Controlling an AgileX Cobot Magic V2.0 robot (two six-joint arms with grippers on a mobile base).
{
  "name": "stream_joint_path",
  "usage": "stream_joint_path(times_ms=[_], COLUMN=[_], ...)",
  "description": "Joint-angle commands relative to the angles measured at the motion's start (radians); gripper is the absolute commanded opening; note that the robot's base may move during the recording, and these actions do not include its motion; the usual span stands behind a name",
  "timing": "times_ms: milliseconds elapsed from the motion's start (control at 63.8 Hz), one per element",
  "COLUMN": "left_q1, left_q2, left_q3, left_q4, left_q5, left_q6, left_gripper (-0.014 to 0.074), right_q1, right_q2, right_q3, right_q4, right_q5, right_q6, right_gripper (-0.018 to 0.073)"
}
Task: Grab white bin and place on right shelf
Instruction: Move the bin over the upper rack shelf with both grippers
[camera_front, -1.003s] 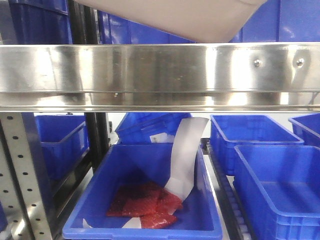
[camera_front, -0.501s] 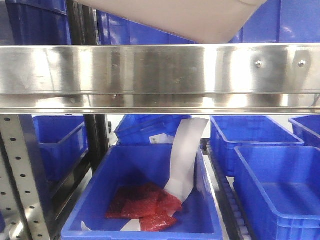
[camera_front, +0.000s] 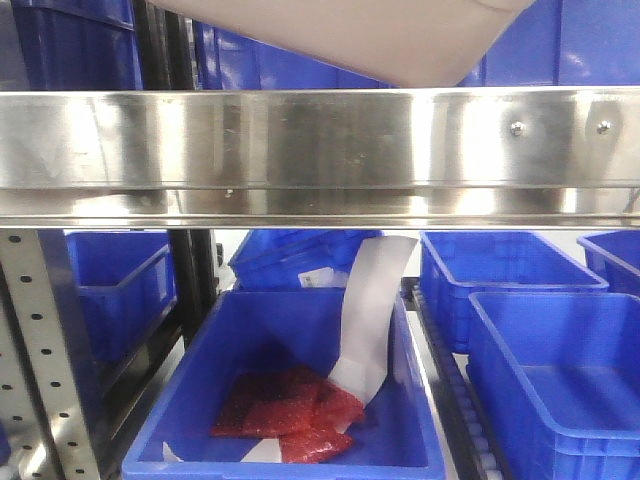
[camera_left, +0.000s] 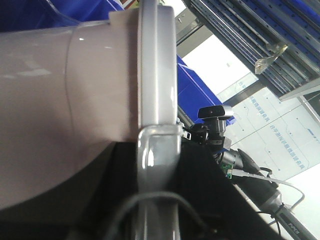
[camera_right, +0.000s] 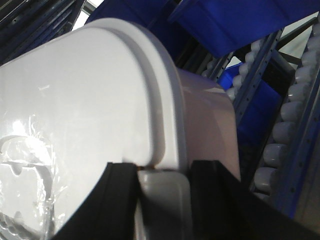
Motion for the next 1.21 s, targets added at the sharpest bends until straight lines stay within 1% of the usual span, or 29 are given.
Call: stream_joint_path(times_ms=[0,266,407,736,830,893,956,1034,1191], left_q1=[-0.037,-0.037,-0.037,-0.037,-0.037,-0.035,-0.035,-0.035,-0.035], left_q2=[-0.038,-0.038,-0.038,-0.038,-0.038,-0.038,-0.038,-0.038,-0.029], left_q3=[-0.031,-0.031,-0.031,-0.031,-0.031,-0.031,-0.031,-0.031,-0.031], left_q4=[-0.082,-0.082,-0.100,-0.098,-0.098,-0.096,-0.094,-0.069,0.031], left_q5=[0.181,0.179,0.173,0.165,0.142,0.107,0.070,0.017,-0.058], left_q6=[0.025,0.025,0.025,0.025,0.025,0.018,-0.008,-0.018,-0.027], left_gripper=[-0.0126,-0.0126,-0.0126,-0.0126,-0.0126,-0.0126,-0.0126,-0.0126,-0.0126], right_q1=[0.032,0.032,0.032,0.032,0.032,0.032,0.034,0.046,0.109], right_q2=[-0.055,-0.055,-0.055,-0.055,-0.055,-0.055,-0.055,-0.054,-0.027], right_q3=[-0.033,-0.033,-0.033,-0.033,-0.033,-0.034,-0.043,-0.064,-0.128], right_q4=[0.127,0.127,0.129,0.129,0.155,0.195,0.211,0.208,0.203], right_q5=[0.233,0.233,0.232,0.233,0.233,0.224,0.203,0.158,0.094], right_q6=[0.000,0.000,0.000,0.001,0.005,0.039,0.071,0.093,0.093], right_gripper=[0.0081,0.0081,0.0081,0.0081,0.0081,0.0081,0.0081,0.0081,0.0081])
